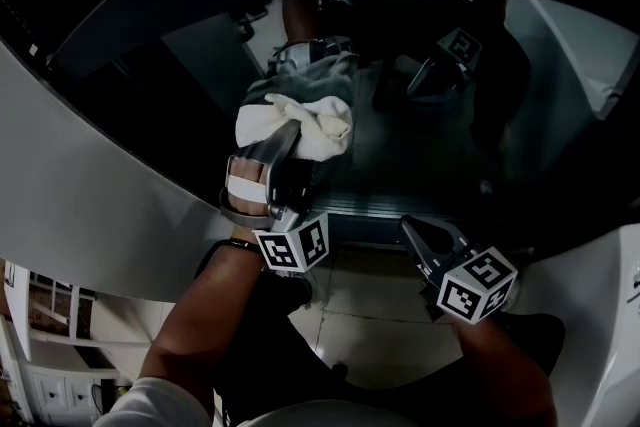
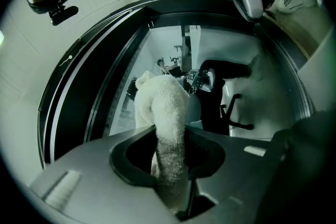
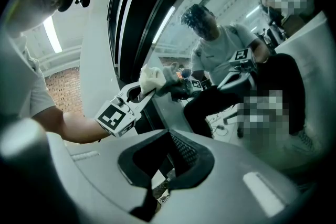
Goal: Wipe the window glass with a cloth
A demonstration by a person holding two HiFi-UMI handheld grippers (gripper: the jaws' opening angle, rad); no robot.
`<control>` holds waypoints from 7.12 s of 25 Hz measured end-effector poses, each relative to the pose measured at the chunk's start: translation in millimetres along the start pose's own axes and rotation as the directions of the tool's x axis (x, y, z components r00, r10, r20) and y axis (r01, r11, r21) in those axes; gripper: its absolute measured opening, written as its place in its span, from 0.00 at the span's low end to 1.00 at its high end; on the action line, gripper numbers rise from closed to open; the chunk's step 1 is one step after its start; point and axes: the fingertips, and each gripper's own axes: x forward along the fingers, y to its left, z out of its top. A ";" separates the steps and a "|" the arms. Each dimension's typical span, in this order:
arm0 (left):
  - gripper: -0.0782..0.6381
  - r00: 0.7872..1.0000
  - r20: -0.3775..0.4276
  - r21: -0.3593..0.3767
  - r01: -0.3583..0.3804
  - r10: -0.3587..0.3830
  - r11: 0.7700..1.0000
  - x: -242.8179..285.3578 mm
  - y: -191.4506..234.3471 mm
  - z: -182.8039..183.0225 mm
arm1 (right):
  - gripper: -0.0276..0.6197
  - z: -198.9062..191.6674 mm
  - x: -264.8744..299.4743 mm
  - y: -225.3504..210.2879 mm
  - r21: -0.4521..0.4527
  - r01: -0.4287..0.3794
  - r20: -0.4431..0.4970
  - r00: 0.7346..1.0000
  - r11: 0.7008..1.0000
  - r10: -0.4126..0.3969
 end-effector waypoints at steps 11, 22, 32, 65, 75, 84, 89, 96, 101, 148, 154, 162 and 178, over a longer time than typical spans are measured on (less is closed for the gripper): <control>0.29 1.000 0.004 0.009 0.028 -0.028 1.000 -4.4 -17.8 -1.5 | 0.04 -7.7 0.1 -4.3 0.005 0.004 -0.013 1.000 1.000 -0.004; 0.29 0.999 0.008 -0.001 0.047 -0.047 0.999 -6.6 -33.3 -5.8 | 0.04 -10.0 2.8 -8.4 0.010 0.022 -0.031 0.999 1.000 -0.021; 0.29 0.998 0.007 -0.007 0.062 -0.062 0.998 -7.0 -40.6 -9.9 | 0.04 -1.9 2.4 -12.1 0.021 0.041 -0.034 0.999 0.999 -0.041; 0.29 0.993 -0.052 -0.142 0.102 -0.110 0.985 -5.1 -72.0 -22.8 | 0.04 5.4 8.9 -19.1 0.028 0.062 -0.066 0.996 0.998 -0.060; 0.29 0.984 -0.067 -0.136 0.157 -0.168 0.978 -5.4 -72.3 -22.5 | 0.04 3.9 9.2 -18.6 0.028 0.051 -0.060 0.997 0.998 -0.050; 0.28 0.939 -0.103 -0.176 0.307 -0.328 0.935 -10.5 -78.4 -20.5 | 0.04 -2.4 4.9 -21.5 0.025 0.045 -0.053 0.998 0.999 -0.043; 0.28 0.901 -0.140 -0.178 0.384 -0.410 0.906 -10.3 -76.3 -21.9 | 0.04 -0.8 4.8 -20.9 0.018 0.044 -0.051 0.998 0.999 -0.043; 0.28 0.834 -0.181 -0.216 0.484 -0.522 0.848 -12.9 -75.1 -21.6 | 0.04 0.0 1.0 -19.1 -0.003 0.047 -0.056 0.997 0.999 -0.047; 0.28 0.741 -0.221 -0.259 0.583 -0.634 0.770 -32.2 -75.4 -19.2 | 0.04 -11.6 3.6 -20.1 -0.019 0.049 -0.046 0.998 0.999 -0.050; 0.28 0.999 0.036 0.146 -0.002 -0.004 0.989 67.1 156.4 142.6 | 0.04 6.8 -9.8 -24.3 0.045 0.064 0.011 0.998 0.997 -0.064; 0.28 0.999 0.032 0.135 -0.011 0.007 0.991 66.9 149.9 142.0 | 0.04 6.0 -11.2 -26.7 0.073 0.071 0.011 0.997 0.995 -0.072; 0.27 0.999 0.044 0.119 -0.025 0.020 0.993 65.4 139.6 141.5 | 0.04 4.7 -11.0 -27.8 0.079 0.079 0.004 0.997 0.994 -0.079; 0.27 0.998 0.058 0.109 -0.036 0.030 0.993 58.8 106.6 137.2 | 0.04 8.8 -16.3 -31.7 0.072 0.097 0.020 0.995 0.993 -0.098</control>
